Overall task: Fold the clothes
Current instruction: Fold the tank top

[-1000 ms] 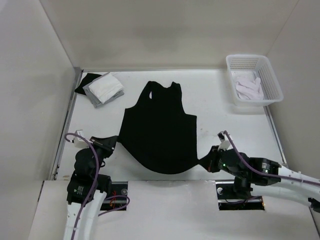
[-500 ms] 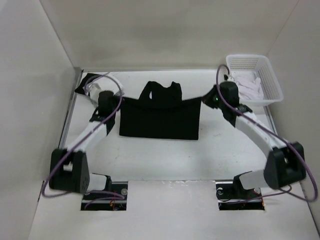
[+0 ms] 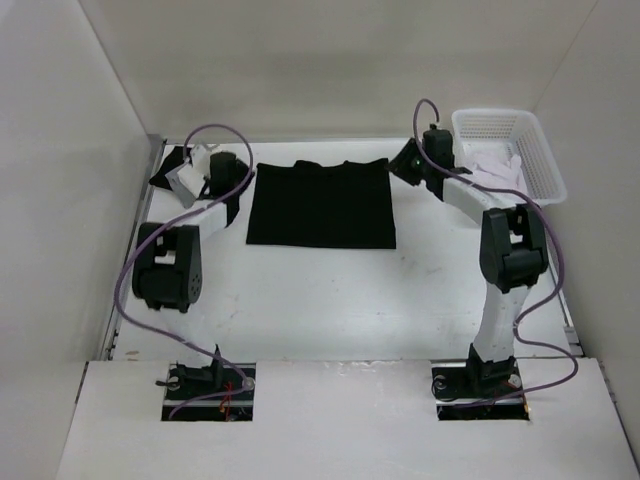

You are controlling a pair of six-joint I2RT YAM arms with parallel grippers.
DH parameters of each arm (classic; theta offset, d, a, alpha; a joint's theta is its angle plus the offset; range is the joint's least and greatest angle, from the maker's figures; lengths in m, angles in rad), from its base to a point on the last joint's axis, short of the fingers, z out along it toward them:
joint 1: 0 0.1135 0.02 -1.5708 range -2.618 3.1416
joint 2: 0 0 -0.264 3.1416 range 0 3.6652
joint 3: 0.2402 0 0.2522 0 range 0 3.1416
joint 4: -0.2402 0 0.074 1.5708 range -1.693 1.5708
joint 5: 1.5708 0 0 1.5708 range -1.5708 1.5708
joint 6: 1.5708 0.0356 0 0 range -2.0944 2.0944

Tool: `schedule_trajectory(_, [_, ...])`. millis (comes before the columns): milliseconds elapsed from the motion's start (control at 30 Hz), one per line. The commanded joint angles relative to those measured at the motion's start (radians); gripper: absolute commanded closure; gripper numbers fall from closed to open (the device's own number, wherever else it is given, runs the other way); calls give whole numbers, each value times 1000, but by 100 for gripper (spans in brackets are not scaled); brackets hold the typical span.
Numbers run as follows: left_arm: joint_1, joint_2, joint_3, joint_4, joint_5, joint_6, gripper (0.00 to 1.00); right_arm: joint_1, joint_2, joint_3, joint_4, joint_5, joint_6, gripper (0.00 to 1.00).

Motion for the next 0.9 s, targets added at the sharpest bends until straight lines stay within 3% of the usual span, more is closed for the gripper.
schedule_trajectory(0, [-22,-277,-257,108,-38,-7,64,16,-218,-174,71,22,-27,56])
schedule_trajectory(133, [-105,-507,-624,202,-67,-16,65,85,-432,-520,193,48,-27,91])
schedule_trajectory(233, [-99,-606,-783,193,-36,-23,62,125,-533,-717,269,69,-1,97])
schedule_trajectory(367, [-30,-620,-904,212,86,-83,59,139,-610,-891,342,88,34,91])
schedule_trajectory(533, [29,-473,-898,328,181,-119,52,139,-590,-941,375,82,43,79])
schedule_trajectory(633, [45,-398,-878,365,214,-154,52,139,-572,-958,398,83,51,69])
schedule_trajectory(867, [48,-287,-849,420,209,-192,79,111,-509,-969,422,89,102,57])
